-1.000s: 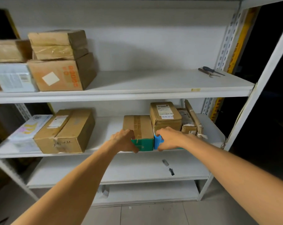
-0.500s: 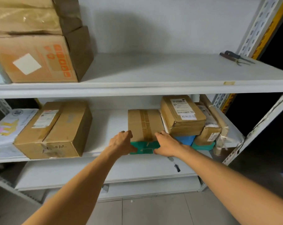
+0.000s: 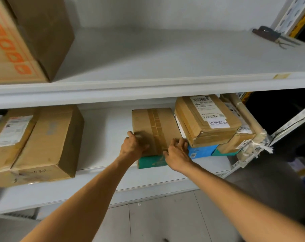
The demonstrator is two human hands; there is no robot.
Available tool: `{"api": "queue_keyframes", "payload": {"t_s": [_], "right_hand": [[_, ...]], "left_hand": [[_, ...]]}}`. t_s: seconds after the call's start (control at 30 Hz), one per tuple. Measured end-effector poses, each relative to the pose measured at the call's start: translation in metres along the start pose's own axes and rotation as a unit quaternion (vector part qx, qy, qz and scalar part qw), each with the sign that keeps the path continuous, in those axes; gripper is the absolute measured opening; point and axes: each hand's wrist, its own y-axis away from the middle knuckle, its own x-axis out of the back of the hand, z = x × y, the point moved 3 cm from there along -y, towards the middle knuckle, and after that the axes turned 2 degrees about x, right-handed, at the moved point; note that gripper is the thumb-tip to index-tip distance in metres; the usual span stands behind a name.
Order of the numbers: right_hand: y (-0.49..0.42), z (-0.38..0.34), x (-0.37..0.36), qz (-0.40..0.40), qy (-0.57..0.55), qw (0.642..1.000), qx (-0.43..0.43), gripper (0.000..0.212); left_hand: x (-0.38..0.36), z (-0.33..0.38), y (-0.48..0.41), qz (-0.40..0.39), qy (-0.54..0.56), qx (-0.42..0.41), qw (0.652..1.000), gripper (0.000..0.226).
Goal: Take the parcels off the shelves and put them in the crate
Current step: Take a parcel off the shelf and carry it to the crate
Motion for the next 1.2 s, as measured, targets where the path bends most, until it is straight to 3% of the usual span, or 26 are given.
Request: {"api": "queue_keyframes", "payload": {"t_s": [0.2, 0.37, 0.53, 0.6, 0.67, 0.73, 0.8, 0.9, 1.0, 1.1, 1.2], "right_hand": [[-0.001, -0.008, -0.014, 0.057, -0.065, 0.996, -0.026, 0.06], [-0.009, -0.021, -0.024, 0.024, -0.105, 0.993, -0.038, 0.1], [-0.022, -0.028, -0.022, 0.019, -0.112, 0.993, -0.038, 0.112], [-0.032, -0.027, -0.022, -0.02, -0.15, 0.987, -0.046, 0.117], [-0.042, -0.031, -0.021, -0.068, -0.211, 0.974, -0.041, 0.121], [-0.051, -0.036, -0.019, -0.104, -0.263, 0.958, -0.041, 0.122], [-0.057, -0.036, -0.017, -0.14, -0.241, 0.959, -0.053, 0.119], [-0.066, -0.03, -0.015, -0.136, -0.23, 0.962, -0.059, 0.11], [-0.056, -0.031, -0.018, -0.187, -0.17, 0.964, -0.08, 0.123], [-0.041, -0.03, -0.026, -0.133, -0.256, 0.955, -0.07, 0.125], [-0.019, -0.027, -0.037, -0.084, -0.344, 0.933, -0.069, 0.111]], "left_hand": [[-0.001, -0.018, -0.008, 0.012, 0.044, 0.052, 0.998, 0.051], [0.019, -0.035, -0.009, 0.016, 0.021, 0.069, 0.997, 0.05], [0.034, -0.057, -0.009, -0.033, 0.099, 0.121, 0.987, 0.081], [0.036, -0.056, -0.009, -0.076, 0.179, 0.16, 0.968, 0.089], [0.036, -0.051, -0.01, -0.087, 0.185, 0.17, 0.964, 0.092], [0.036, -0.047, -0.013, -0.093, 0.167, 0.156, 0.969, 0.091], [0.035, -0.046, -0.015, -0.109, 0.159, 0.144, 0.971, 0.09], [0.035, -0.05, -0.011, -0.092, 0.195, 0.113, 0.97, 0.094], [0.035, -0.057, 0.001, -0.072, 0.206, 0.082, 0.973, 0.099], [0.034, -0.068, 0.014, -0.083, 0.259, 0.068, 0.96, 0.094], [0.037, -0.085, 0.03, -0.079, 0.338, 0.094, 0.933, 0.066]]}}
